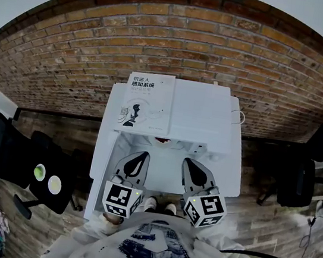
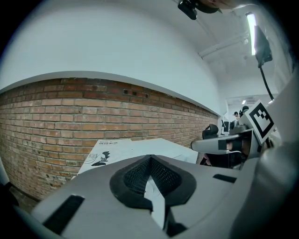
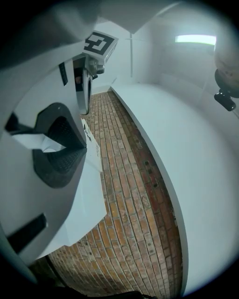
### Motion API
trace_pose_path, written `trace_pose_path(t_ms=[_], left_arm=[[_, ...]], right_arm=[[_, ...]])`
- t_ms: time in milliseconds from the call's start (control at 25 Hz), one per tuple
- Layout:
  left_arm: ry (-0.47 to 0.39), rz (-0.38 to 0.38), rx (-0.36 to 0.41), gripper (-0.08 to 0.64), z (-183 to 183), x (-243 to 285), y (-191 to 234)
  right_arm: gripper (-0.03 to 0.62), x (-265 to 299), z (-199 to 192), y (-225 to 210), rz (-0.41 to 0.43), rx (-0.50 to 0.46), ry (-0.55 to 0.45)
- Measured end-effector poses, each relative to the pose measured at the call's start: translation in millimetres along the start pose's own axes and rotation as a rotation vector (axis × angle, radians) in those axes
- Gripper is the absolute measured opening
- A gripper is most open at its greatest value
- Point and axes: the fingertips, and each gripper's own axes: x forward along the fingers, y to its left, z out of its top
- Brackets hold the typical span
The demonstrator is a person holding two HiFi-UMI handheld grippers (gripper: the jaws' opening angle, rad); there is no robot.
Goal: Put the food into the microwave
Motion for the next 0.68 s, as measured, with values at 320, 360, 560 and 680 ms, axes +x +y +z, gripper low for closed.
trace_pose_path(t_ms=[320,360,560,680], left_arm=[[0.019,0.000,0.008,0.008,-6.7,-2.9,-1.4],[0.025,0.000,0.008,0.008,-7.6,-3.4,-1.9],[0.011,0.012,0.024,0.008,-7.2,-3.6,-0.2],[0.016,0.016,0.027,0.008,-10.0,-3.9,1.3]], right_arm=[[0.011,-0.5,-4.7,2.7,0.000,0.010,0.010],[0.011,-0.5,-5.0,3.4,0.000,0.011,0.011],[0.011,0.2,-6.2,4.2,0.000,0.009,0.012],[0.011,0.7,-7.9,4.6,0.002,0.009,0.016]])
